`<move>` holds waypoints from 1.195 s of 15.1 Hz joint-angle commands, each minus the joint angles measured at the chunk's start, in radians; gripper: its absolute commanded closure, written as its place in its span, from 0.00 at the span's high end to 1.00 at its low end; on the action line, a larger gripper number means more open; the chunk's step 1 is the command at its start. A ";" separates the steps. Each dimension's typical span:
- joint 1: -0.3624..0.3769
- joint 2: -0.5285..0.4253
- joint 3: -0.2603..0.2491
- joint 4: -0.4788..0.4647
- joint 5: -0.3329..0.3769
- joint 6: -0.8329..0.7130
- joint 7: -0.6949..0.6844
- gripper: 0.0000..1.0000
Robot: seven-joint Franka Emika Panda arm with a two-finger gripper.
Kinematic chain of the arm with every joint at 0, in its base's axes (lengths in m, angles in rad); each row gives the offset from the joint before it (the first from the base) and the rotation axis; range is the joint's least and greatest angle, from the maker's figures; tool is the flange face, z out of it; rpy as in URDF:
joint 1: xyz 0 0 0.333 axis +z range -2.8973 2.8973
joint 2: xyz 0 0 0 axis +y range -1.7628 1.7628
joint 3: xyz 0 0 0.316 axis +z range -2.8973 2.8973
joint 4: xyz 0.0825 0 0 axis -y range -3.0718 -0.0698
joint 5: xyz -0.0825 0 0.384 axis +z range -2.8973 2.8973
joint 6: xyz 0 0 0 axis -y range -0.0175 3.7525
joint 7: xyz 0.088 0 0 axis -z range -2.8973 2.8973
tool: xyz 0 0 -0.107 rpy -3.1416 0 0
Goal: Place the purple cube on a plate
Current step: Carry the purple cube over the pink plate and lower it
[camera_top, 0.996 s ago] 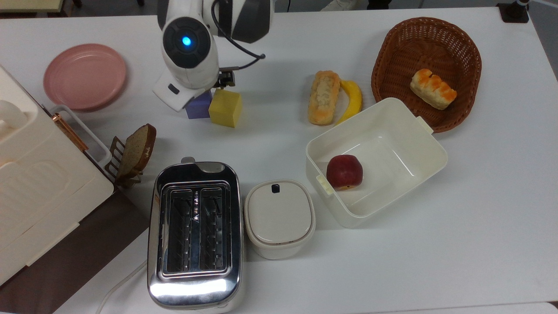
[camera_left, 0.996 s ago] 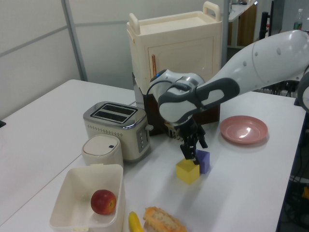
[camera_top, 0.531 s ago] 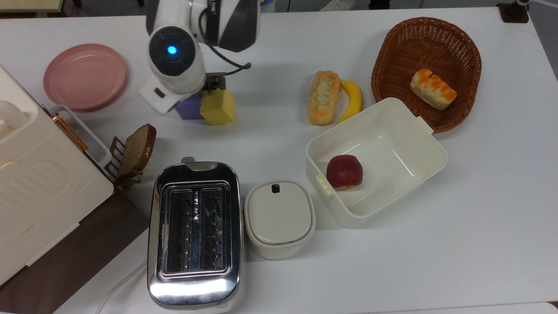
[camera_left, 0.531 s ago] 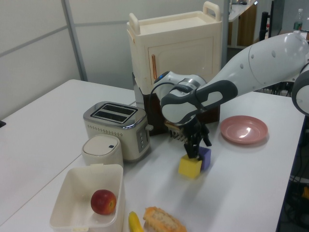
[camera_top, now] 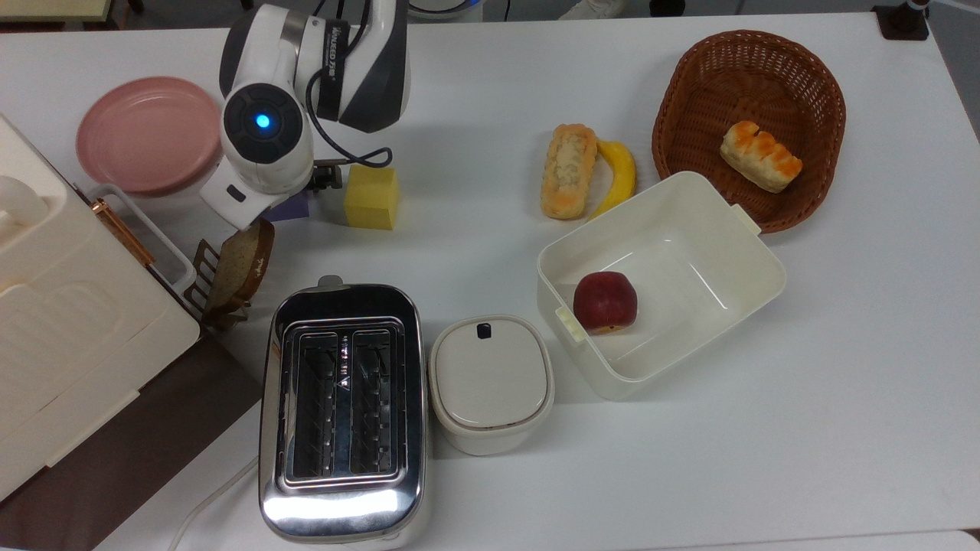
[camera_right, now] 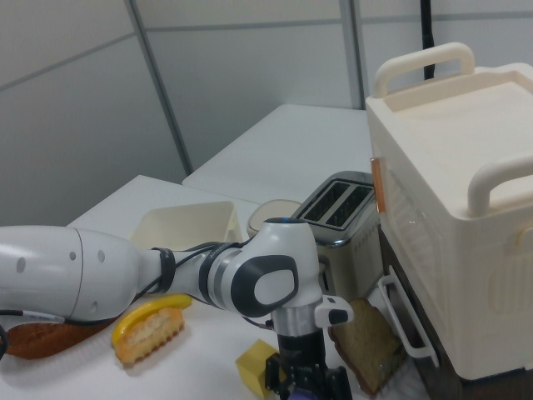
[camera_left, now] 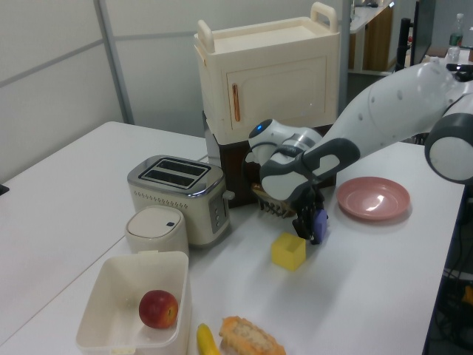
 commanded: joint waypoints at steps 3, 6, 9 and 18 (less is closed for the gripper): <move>0.011 -0.083 -0.028 -0.002 0.000 -0.001 0.006 0.33; 0.010 -0.189 -0.138 0.039 0.031 -0.082 -0.159 0.36; -0.044 -0.183 -0.233 0.053 0.034 -0.078 -0.343 0.38; -0.121 -0.082 -0.264 0.021 0.036 -0.001 -0.447 0.68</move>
